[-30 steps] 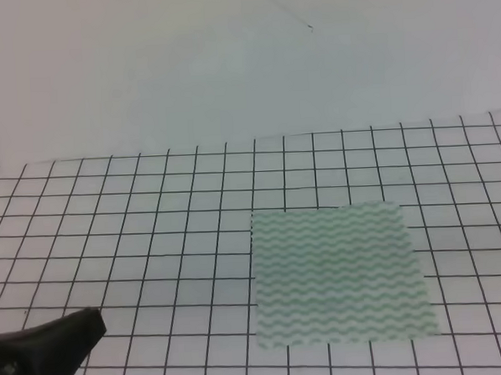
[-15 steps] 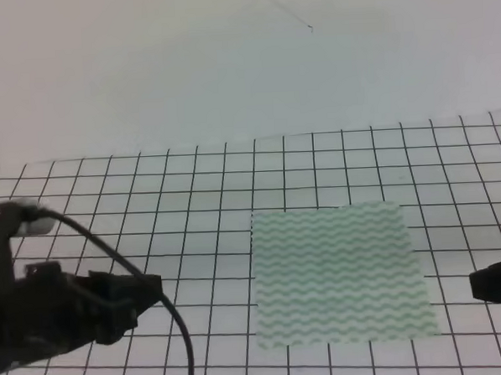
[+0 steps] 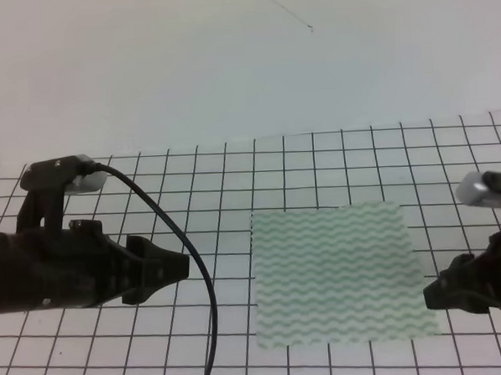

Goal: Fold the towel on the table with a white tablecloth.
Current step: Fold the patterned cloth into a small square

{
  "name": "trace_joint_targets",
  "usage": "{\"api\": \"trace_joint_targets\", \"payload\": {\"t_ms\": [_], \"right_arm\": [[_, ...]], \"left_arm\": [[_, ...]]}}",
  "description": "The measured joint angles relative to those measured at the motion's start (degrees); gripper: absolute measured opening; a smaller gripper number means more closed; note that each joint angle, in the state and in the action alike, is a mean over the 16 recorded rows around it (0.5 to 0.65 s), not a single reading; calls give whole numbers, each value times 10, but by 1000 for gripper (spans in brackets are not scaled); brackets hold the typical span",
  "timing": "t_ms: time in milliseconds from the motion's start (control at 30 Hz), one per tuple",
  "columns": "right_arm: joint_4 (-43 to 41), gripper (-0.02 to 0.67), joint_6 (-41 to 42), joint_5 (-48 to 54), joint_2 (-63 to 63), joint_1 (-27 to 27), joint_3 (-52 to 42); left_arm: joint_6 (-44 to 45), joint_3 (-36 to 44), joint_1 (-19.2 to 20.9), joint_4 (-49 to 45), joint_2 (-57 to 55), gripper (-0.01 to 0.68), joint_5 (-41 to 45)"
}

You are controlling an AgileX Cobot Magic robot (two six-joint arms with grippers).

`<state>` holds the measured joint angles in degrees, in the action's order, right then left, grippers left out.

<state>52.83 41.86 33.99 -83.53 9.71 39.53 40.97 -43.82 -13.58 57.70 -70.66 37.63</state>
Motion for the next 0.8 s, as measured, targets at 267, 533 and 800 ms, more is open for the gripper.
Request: {"api": "trace_joint_targets", "payload": {"t_ms": [267,533,800], "right_arm": [[21,299,28,-34,-88,2,1],[41,299,50,-50,-137,2,2],[82,297,81,-52,-159,2,3]], "left_arm": [[3,-6,0,-1,-7,337,0],[4,-6,0,-1,-7,337,2],[4,-6,0,-1,-7,336,8]]}}
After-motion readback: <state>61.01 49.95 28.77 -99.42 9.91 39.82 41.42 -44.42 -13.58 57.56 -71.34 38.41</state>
